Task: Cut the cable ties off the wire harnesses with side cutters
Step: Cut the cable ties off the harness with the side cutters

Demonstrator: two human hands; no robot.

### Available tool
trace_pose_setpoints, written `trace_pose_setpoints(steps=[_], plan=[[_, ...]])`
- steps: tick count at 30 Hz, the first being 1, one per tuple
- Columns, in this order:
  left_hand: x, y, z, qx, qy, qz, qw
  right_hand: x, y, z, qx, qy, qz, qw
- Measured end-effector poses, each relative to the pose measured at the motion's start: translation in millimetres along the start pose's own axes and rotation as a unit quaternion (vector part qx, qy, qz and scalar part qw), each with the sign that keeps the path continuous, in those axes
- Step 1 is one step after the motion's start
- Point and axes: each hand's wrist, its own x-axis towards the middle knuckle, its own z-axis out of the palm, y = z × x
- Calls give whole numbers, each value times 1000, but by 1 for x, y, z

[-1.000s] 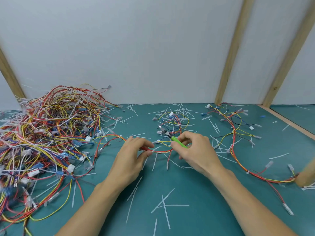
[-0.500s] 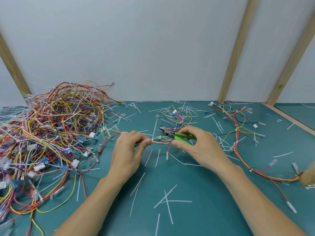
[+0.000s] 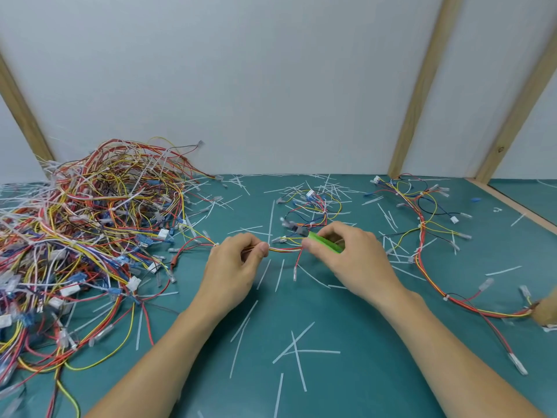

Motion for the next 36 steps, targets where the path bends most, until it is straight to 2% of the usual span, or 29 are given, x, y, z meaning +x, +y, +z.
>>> trace_pose_setpoints(steps=[4, 14, 20, 25, 36], plan=[[-2, 4, 0, -19, -1, 2, 1000, 1, -1, -2, 28, 36, 15, 999], [-4, 7, 0, -66, 4, 0, 998, -1, -3, -3, 1, 20, 2, 1000], [-3, 9, -2, -43, 18, 14, 999, -2, -3, -3, -22, -8, -7, 1000], [-2, 5, -3, -28, 26, -4, 999, -2, -2, -5, -73, 4, -24, 997], [-2, 3, -2, -11, 46, 26, 999, -5, -7, -9, -62, -21, -42, 997]])
